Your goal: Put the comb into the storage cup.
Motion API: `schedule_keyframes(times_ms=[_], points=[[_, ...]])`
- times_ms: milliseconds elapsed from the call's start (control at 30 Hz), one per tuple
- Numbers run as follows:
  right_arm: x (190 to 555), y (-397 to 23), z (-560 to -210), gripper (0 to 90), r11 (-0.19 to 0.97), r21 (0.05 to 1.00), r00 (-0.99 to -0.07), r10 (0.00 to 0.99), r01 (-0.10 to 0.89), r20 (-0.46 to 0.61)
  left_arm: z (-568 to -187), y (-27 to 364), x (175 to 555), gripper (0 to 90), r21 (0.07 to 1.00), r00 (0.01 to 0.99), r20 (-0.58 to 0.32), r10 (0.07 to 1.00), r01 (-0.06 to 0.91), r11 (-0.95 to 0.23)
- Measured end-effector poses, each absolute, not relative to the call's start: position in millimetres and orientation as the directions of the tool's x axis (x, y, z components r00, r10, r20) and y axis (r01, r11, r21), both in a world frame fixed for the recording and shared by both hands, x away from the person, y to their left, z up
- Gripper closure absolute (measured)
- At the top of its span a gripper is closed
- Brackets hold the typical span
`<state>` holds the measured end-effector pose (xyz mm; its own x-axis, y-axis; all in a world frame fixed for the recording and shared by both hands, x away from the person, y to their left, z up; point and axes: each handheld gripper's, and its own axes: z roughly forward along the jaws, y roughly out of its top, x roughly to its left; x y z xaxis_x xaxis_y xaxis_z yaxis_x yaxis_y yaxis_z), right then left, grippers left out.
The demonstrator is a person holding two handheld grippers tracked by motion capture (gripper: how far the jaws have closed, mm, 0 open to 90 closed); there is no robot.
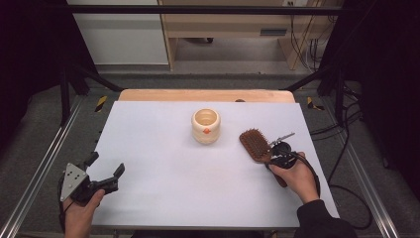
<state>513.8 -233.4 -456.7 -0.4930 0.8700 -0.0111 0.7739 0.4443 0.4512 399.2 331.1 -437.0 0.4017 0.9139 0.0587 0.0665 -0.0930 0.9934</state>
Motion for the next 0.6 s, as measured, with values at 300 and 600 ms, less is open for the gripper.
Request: schedule_keyframes(times_ms=[300, 600], points=[[517.7, -234.8, -455.5, 72.5, 0.449, 0.431, -0.5, 0.866, 0.782, 0.006, -437.0, 331.4, 399.1, 4.5, 0.993, 0.401, 0.06, 0.914, 0.066, -0.094], [510.5, -238.9, -455.9, 72.6, 0.43, 0.472, -0.501, 0.865, 0.769, 0.026, -437.2, 331.1, 399.7, 4.5, 0.993, 0.4, 0.06, 0.915, 0.067, -0.094]])
